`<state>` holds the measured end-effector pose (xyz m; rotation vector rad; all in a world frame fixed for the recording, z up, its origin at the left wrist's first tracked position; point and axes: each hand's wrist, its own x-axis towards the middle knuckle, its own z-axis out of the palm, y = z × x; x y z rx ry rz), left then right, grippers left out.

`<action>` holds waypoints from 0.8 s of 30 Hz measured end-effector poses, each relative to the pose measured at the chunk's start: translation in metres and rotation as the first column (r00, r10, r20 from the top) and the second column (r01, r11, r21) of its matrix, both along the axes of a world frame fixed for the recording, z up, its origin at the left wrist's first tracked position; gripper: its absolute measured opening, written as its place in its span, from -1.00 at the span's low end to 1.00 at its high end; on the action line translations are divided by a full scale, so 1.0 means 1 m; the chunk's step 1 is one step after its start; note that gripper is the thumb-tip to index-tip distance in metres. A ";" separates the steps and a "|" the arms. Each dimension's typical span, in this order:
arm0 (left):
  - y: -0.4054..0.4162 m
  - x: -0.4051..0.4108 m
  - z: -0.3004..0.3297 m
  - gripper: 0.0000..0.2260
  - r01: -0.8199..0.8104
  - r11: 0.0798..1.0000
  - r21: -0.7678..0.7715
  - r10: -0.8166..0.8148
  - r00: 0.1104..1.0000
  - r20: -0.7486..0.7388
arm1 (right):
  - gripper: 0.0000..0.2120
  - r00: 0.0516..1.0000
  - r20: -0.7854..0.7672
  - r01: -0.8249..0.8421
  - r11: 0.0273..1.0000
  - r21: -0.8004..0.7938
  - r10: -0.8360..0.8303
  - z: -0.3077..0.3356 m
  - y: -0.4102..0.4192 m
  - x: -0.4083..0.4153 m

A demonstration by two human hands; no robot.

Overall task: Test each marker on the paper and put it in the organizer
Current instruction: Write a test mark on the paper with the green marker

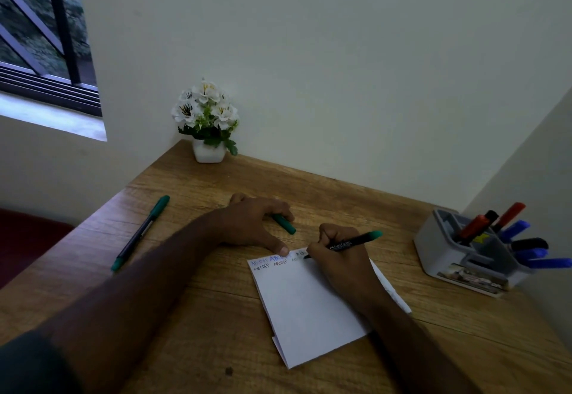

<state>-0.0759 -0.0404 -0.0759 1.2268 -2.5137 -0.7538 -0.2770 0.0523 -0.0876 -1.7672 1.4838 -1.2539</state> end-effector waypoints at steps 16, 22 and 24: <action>0.001 -0.001 0.000 -0.36 0.009 1.000 0.007 -0.009 1.000 -0.006 | -0.72 0.990 0.123 0.076 0.997 -0.011 -0.074 0.008 -0.001 -0.008; 0.000 0.000 -0.001 -0.36 0.011 1.000 0.006 -0.011 1.000 -0.012 | -0.75 0.999 0.044 0.003 1.000 -0.021 -0.002 0.003 0.000 -0.007; 0.000 0.000 -0.001 -0.36 0.015 1.000 0.019 -0.014 0.999 -0.030 | -0.75 0.999 0.040 -0.009 1.000 -0.024 0.010 0.003 0.000 -0.006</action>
